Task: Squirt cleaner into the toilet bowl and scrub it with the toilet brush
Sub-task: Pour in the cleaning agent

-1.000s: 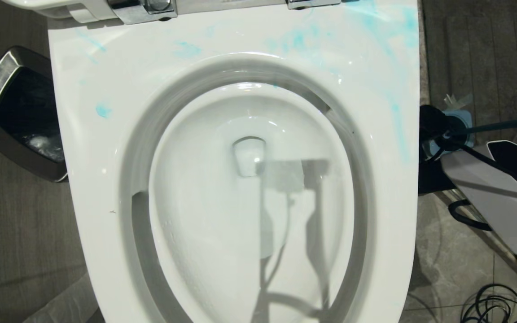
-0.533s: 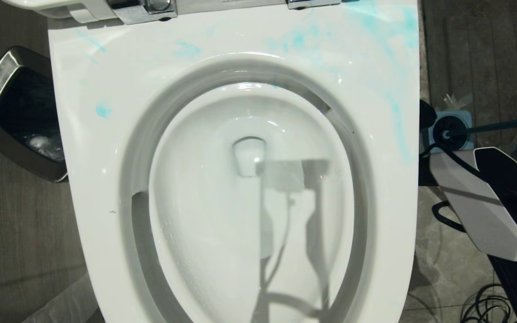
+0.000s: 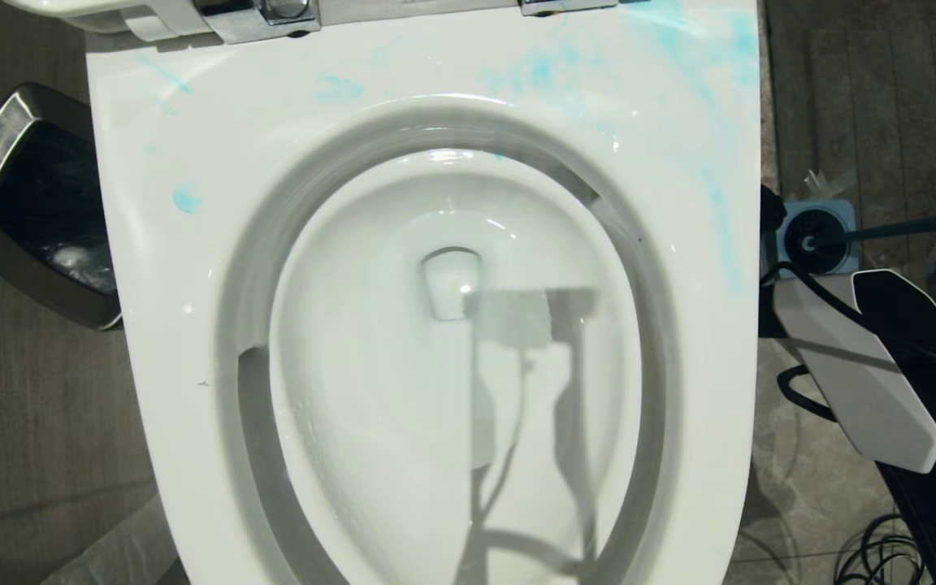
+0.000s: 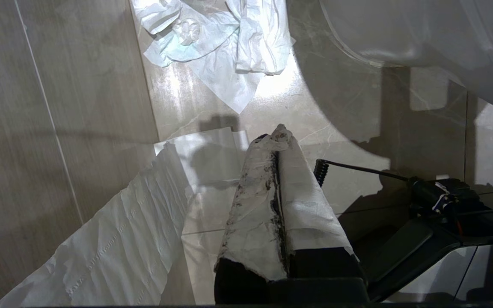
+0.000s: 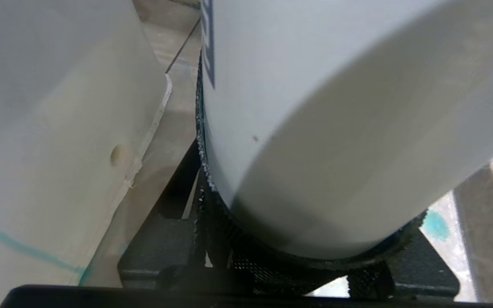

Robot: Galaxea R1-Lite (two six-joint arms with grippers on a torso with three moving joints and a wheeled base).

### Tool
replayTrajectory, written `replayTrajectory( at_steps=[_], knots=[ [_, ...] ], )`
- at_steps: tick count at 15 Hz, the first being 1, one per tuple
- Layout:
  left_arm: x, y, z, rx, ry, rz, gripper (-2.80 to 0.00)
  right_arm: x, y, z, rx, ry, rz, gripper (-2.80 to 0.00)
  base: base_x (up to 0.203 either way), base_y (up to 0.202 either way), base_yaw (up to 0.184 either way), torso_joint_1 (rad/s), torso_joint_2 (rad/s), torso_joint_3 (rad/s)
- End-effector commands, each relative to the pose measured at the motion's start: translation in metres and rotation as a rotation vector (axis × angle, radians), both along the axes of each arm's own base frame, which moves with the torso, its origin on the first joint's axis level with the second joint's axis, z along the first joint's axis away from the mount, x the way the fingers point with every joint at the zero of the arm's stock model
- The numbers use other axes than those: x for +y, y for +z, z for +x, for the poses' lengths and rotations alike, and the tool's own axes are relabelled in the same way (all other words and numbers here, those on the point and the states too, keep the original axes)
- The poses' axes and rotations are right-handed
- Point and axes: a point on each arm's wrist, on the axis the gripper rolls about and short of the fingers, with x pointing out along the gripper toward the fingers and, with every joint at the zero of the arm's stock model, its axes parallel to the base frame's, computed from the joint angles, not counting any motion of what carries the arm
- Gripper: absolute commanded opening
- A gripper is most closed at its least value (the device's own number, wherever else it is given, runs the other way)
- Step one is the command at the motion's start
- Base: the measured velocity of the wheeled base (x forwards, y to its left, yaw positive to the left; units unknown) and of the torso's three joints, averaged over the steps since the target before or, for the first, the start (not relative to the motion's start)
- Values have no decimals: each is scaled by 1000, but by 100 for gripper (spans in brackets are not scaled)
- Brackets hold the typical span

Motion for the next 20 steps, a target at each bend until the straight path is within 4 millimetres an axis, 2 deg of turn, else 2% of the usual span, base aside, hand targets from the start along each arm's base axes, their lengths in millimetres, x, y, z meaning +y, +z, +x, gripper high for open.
replayTrajectory(
  at_steps=[1,6,10,14,20],
  knots=[
    [0,0,0,2,0,0,-280,-1,11,-5,-33,-4,0,-280,0,0,0,0,0,0],
    [0,0,0,2,0,0,-280,-4,43,-22,-89,-9,21,-280,0,0,0,0,0,0],
    [0,0,0,2,0,0,-280,-11,101,-60,-165,-11,44,-280,0,0,0,0,0,0],
    [0,0,0,2,0,0,-280,-20,141,-122,-107,-18,47,-280,0,0,0,0,0,0],
    [0,0,0,2,0,0,-280,-45,185,-243,-89,-78,43,-280,0,0,0,0,0,0]
  ],
)
